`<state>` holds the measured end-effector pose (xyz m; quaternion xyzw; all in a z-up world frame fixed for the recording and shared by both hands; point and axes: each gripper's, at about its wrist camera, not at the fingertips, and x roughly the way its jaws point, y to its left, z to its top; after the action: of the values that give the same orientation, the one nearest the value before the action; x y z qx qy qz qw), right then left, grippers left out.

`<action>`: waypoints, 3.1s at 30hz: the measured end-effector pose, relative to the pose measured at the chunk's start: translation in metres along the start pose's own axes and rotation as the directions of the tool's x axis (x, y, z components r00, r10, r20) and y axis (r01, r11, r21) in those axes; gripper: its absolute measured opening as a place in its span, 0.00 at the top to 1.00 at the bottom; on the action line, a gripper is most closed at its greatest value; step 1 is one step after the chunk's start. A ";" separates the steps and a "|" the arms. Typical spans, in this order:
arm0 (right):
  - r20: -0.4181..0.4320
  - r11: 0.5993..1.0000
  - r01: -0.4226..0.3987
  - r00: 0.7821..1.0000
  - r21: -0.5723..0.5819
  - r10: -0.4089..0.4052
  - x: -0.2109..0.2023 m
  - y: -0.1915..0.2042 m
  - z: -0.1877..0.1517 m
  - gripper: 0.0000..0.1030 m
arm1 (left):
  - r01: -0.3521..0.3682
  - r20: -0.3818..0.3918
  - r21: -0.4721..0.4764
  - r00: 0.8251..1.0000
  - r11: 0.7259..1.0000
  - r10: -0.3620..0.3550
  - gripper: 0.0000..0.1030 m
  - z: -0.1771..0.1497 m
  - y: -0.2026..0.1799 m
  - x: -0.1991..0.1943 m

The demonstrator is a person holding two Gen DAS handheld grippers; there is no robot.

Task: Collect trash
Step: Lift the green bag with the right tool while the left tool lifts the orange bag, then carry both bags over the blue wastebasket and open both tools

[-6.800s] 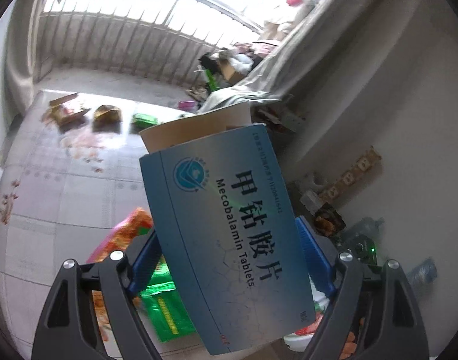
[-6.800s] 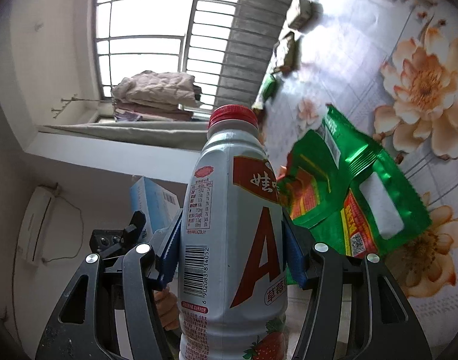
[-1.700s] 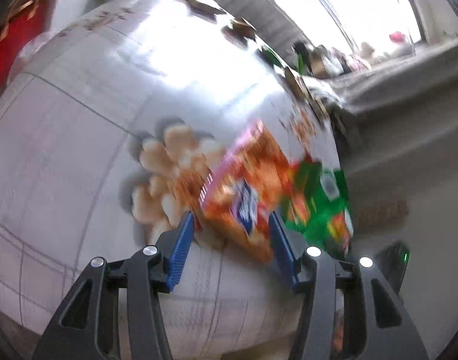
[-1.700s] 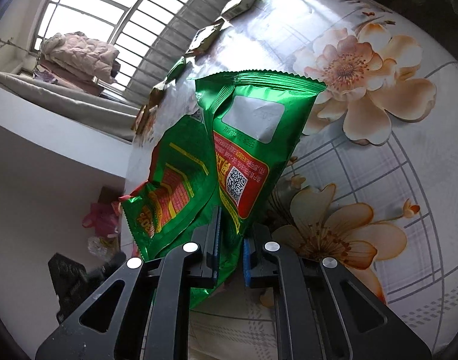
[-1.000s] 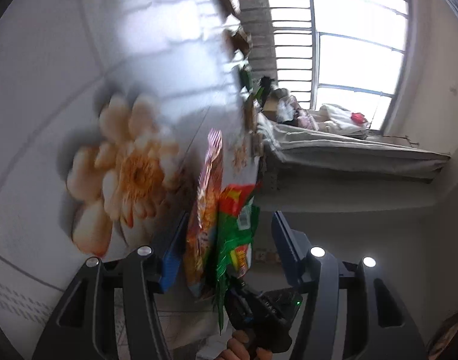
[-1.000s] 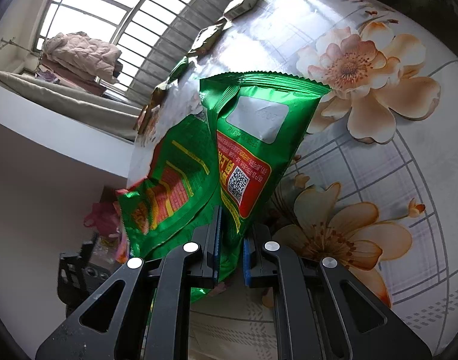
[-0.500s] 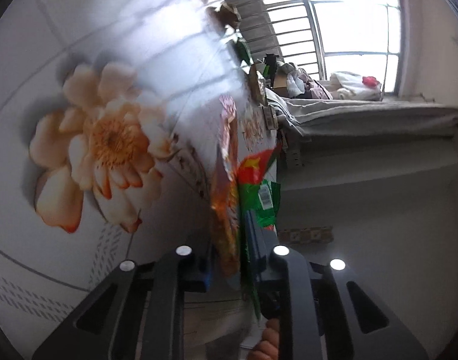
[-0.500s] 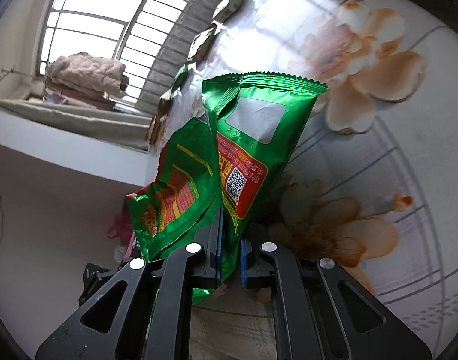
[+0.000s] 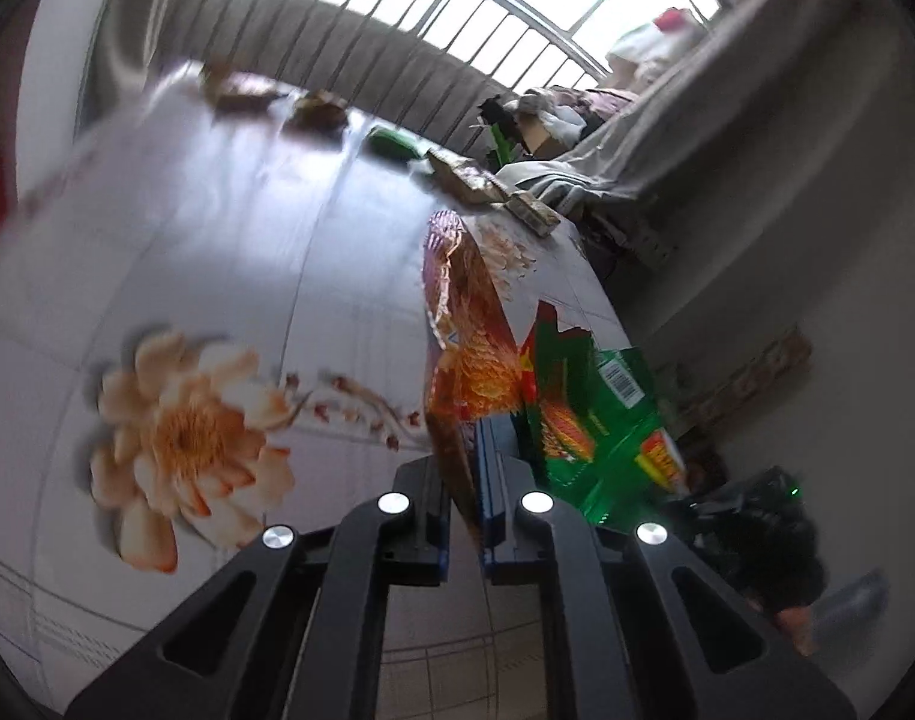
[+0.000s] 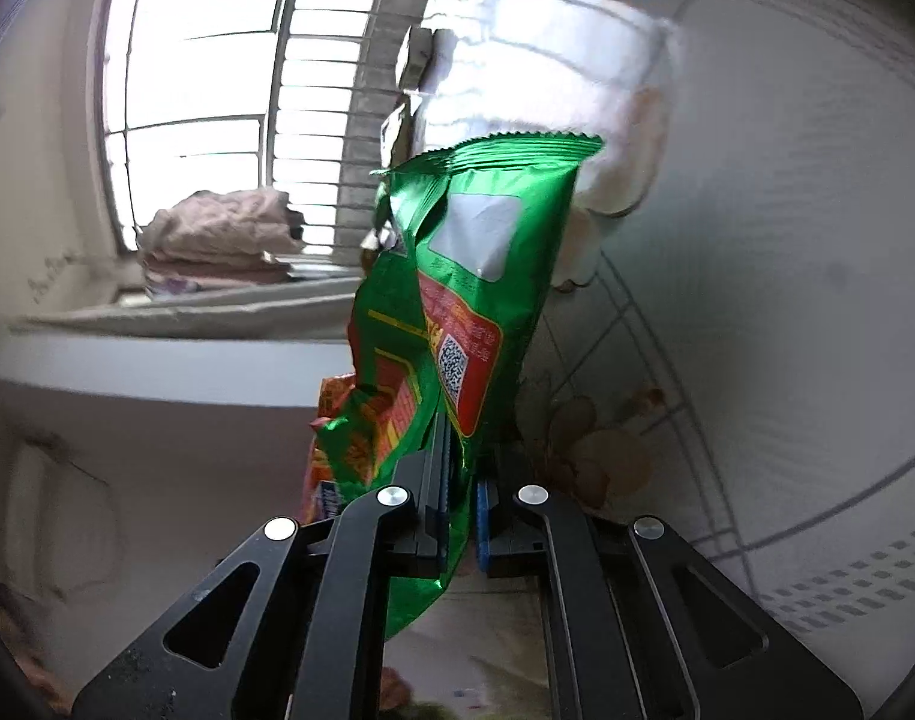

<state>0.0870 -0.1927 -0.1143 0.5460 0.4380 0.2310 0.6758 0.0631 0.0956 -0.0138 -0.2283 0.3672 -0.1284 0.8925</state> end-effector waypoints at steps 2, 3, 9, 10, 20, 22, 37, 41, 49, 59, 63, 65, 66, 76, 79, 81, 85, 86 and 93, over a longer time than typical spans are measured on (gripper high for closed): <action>0.006 0.999 -0.034 0.999 0.025 0.034 -0.007 -0.003 0.001 0.96 | -0.020 0.007 0.040 1.000 0.999 0.020 0.95 0.001 -0.007 0.000; 0.011 0.998 -0.045 0.999 0.033 0.045 -0.011 -0.004 0.001 0.96 | -0.028 0.011 0.061 1.000 0.998 0.027 0.95 0.003 -0.011 0.001; 0.051 0.995 -0.080 0.996 0.055 0.078 -0.038 -0.006 0.000 0.98 | -0.047 0.050 0.144 0.998 0.988 0.040 0.96 0.008 -0.026 -0.001; 0.060 0.995 -0.083 0.995 0.054 0.080 -0.042 -0.006 -0.001 0.98 | -0.046 0.054 0.154 0.998 0.987 0.038 0.96 0.008 -0.028 -0.003; 0.123 0.992 -0.105 0.988 0.064 0.097 -0.084 -0.015 -0.020 0.98 | -0.045 0.100 0.245 0.995 0.968 0.021 0.97 0.022 -0.059 -0.008; 0.129 0.991 -0.115 0.986 0.069 0.105 -0.089 -0.017 -0.024 0.98 | -0.047 0.110 0.256 0.994 0.965 0.020 0.97 0.024 -0.065 -0.009; 0.204 0.979 -0.193 0.963 0.057 0.178 -0.117 -0.017 -0.023 0.99 | -0.027 0.158 0.333 0.987 0.943 -0.028 0.98 0.024 -0.095 -0.021; 0.277 0.975 -0.218 0.940 0.047 0.197 -0.150 -0.021 -0.030 0.99 | 0.064 0.137 0.338 0.984 0.939 -0.116 0.98 0.034 -0.115 -0.020; 0.584 0.972 -0.226 0.798 0.060 0.150 -0.274 -0.054 -0.050 0.99 | 0.348 -0.040 0.388 0.932 0.853 -0.362 0.98 0.048 -0.210 0.036; 0.806 0.920 -0.222 0.573 0.323 -0.145 -0.366 -0.165 -0.075 0.98 | 0.501 -0.271 0.364 0.864 0.786 -0.425 0.98 0.006 -0.295 0.126; 0.785 0.861 -0.253 0.573 0.441 -0.233 -0.349 -0.213 -0.052 0.96 | 0.494 -0.329 0.355 0.861 0.794 -0.388 0.98 -0.010 -0.305 0.157; 0.768 0.821 -0.261 0.569 0.507 -0.293 -0.342 -0.240 -0.036 0.95 | 0.483 -0.352 0.354 0.862 0.801 -0.364 0.98 -0.016 -0.306 0.172; 0.762 0.807 -0.264 0.568 0.528 -0.313 -0.340 -0.250 -0.027 0.93 | 0.478 -0.360 0.357 0.863 0.802 -0.354 0.98 -0.018 -0.308 0.178; 0.626 0.721 -0.130 0.615 0.680 -0.479 -0.334 -0.320 0.028 0.51 | 0.450 -0.434 0.356 0.856 0.819 -0.281 0.98 -0.040 -0.329 0.226; 0.641 0.744 -0.109 0.597 0.660 -0.482 -0.345 -0.316 0.020 0.44 | 0.472 -0.481 0.328 0.829 0.818 -0.285 0.98 -0.052 -0.351 0.243; 0.649 0.745 -0.115 0.590 0.657 -0.481 -0.350 -0.318 0.010 0.43 | 0.494 -0.521 0.298 0.801 0.817 -0.295 0.98 -0.060 -0.373 0.259; 0.691 0.751 -0.189 0.575 0.633 -0.438 -0.357 -0.318 -0.021 0.43 | 0.503 -0.613 0.093 0.709 0.859 -0.348 0.98 -0.083 -0.406 0.309; 0.698 0.751 -0.200 0.571 0.630 -0.433 -0.358 -0.319 -0.032 0.43 | 0.478 -0.642 0.014 0.677 0.878 -0.359 0.97 -0.094 -0.411 0.329; 0.699 0.698 -0.290 0.584 0.654 -0.413 -0.355 -0.341 -0.097 0.42 | 0.139 -0.789 -0.278 0.531 0.950 -0.309 0.97 -0.201 -0.403 0.451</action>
<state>-0.2320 -0.5230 -0.3163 0.7870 0.1542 -0.2581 0.5387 0.2095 -0.4939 -0.2061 -0.2671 0.7185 -0.2995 0.5681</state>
